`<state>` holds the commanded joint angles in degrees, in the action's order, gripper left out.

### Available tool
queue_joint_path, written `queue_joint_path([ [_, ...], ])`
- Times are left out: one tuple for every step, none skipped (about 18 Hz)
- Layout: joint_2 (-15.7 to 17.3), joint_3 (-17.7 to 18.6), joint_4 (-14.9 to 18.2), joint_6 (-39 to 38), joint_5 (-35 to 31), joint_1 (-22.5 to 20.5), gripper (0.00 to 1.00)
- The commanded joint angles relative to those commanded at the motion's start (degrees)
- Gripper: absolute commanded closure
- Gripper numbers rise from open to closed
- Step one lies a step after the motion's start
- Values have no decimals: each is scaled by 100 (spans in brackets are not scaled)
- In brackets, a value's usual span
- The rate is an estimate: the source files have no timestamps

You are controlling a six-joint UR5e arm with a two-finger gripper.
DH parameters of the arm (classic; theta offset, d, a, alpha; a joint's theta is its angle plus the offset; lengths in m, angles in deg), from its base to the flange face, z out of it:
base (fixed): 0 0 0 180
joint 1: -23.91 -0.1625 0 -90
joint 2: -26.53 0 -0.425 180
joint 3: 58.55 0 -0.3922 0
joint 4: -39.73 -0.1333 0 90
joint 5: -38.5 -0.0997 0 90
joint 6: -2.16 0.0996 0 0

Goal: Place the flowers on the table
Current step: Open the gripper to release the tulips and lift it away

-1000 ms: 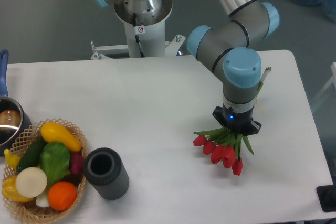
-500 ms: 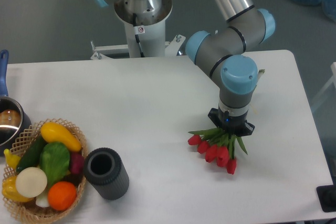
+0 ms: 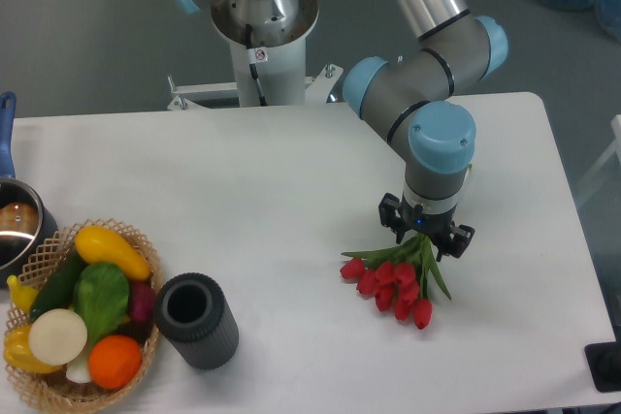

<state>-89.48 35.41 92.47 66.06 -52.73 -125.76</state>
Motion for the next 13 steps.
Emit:
queue_joint_path([
  [0,0,-105,0,0,-44,0],
  [0,0,-193,0,0,-70,0],
  [9,0,-211,-9,-17,-97,0],
  [26,0,-220,26,-26,-158,0],
  [79,0,-229,52,-18,-193,0],
  [97,0,-246,70,-18,-202,0],
  [97,-35,-247,70,-18,-246,0],
  [123,-44,-247,79,0,-333,0],
  [202,-44,-247,123,17,-404,0],
  [298,-61,-229,193,26,-474,0],
  [334,-70,-194,341,26,-588,0],
  [343,-70,-168,560,18,-676,0],
  [343,-70,-159,815,-9,-712,0],
])
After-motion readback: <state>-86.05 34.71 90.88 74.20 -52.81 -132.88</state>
